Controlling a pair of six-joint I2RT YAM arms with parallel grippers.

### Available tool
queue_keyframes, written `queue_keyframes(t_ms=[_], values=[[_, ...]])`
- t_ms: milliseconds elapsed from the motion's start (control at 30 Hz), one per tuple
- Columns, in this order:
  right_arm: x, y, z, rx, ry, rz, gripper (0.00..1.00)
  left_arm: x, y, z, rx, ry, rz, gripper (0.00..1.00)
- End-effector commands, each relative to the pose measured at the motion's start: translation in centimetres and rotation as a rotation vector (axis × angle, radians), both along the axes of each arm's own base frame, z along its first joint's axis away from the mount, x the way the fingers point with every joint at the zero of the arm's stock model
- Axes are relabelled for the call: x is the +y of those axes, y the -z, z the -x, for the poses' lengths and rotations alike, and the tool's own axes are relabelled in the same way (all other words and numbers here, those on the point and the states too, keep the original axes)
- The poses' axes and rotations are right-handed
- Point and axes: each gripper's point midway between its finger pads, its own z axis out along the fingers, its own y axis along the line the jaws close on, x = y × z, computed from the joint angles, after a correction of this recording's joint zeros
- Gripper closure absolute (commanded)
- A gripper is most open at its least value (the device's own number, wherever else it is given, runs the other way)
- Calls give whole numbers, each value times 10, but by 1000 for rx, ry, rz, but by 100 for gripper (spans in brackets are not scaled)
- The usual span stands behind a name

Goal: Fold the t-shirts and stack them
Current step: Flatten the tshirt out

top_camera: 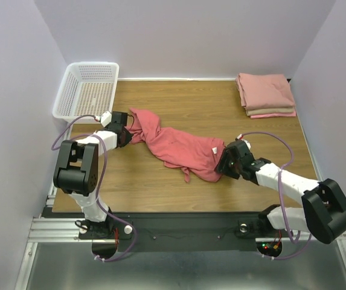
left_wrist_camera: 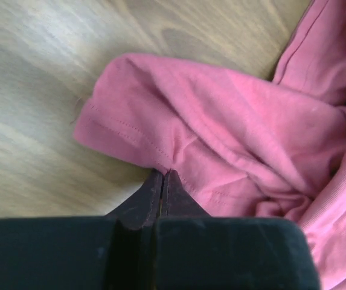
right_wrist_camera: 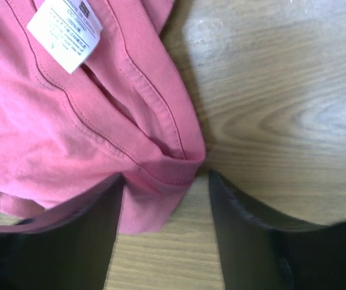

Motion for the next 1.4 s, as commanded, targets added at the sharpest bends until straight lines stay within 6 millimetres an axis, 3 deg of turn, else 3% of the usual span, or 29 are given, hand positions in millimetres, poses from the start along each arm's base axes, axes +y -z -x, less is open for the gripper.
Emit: queue_keyframes(t_ms=[0, 33, 67, 100, 167, 200, 267, 300, 367, 400, 433, 467, 500, 533, 567, 633, 667, 733, 767, 833, 867, 900, 933, 1033, 1167, 1267, 1333, 1367], values=[[3, -3, -11, -39, 26, -3, 53, -3, 13, 8, 63, 32, -47, 100], [4, -4, -12, -42, 23, -7, 61, -6, 11, 10, 58, 43, -60, 100], [6, -7, -12, -48, 10, -19, 77, -7, 1, 10, 29, 44, -70, 100], [9, -9, -13, -56, -5, -28, 84, -7, -4, 12, 16, 48, -77, 100], [11, -17, -15, -81, -33, -30, 95, -8, -13, 20, -5, 65, -103, 100], [14, -31, -18, -120, -43, -52, 98, -8, -35, 21, -64, 65, -103, 100], [15, -49, -21, -181, -60, -65, 99, -5, -49, 34, -101, 67, -129, 100], [16, -75, -26, -261, -57, -96, 99, -3, -71, 42, -163, 71, -130, 100], [13, -103, -28, -340, -56, -109, 99, 1, -99, 51, -237, 66, -136, 100], [9, -118, -31, -383, -41, -104, 100, 4, -131, 62, -315, 59, -124, 100], [6, -152, -31, -462, -36, -130, 100, 6, -147, 69, -355, 51, -117, 100], [3, -166, -32, -498, -32, -127, 100, 10, -163, 76, -393, 38, -110, 100], [-3, -185, -34, -544, -5, -117, 100, 16, -193, 91, -473, 23, -98, 100], [-9, -217, -32, -613, 4, -126, 100, 18, -219, 98, -534, 16, -81, 100], [-15, -236, -32, -654, 24, -124, 100, 22, -237, 107, -577, 7, -69, 100], [-33, -263, -31, -707, 87, -80, 100, 30, -294, 134, -718, -2, -42, 100], [-42, -302, -28, -781, 125, -97, 100, 34, -312, 143, -761, -9, -37, 100], [-66, -333, -26, -842, 227, -56, 100, 44, -342, 164, -828, -28, -38, 100], [-76, -361, -20, -899, 251, -48, 99, 52, -371, 178, -886, -50, -40, 100], [-94, -389, -15, -956, 325, -23, 100, 59, -390, 192, -912, -57, -48, 100], [-100, -401, -11, -981, 329, -7, 100, 63, -415, 204, -968, -65, -40, 100], [-105, -415, -7, -1009, 346, -6, 100, 64, -426, 212, -997, -53, -46, 100], [-112, -438, 1, -1051, 357, -14, 100, 68, -447, 224, -1054, -57, -37, 100], [-116, -483, 22, -1145, 329, -74, 100, 69, -480, 246, -1158, -24, -32, 100], [-116, -518, 52, -1241, 256, -147, 100, 64, -514, 277, -1290, 47, 4, 100], [-126, -524, 63, -1256, 281, -155, 100, 63, -508, 276, -1277, 47, 10, 100], [-133, -518, 60, -1233, 324, -126, 100, 59, -499, 270, -1260, 56, 22, 100], [-131, -506, 50, -1191, 331, -93, 100, 50, -482, 257, -1222, 85, 36, 100]])
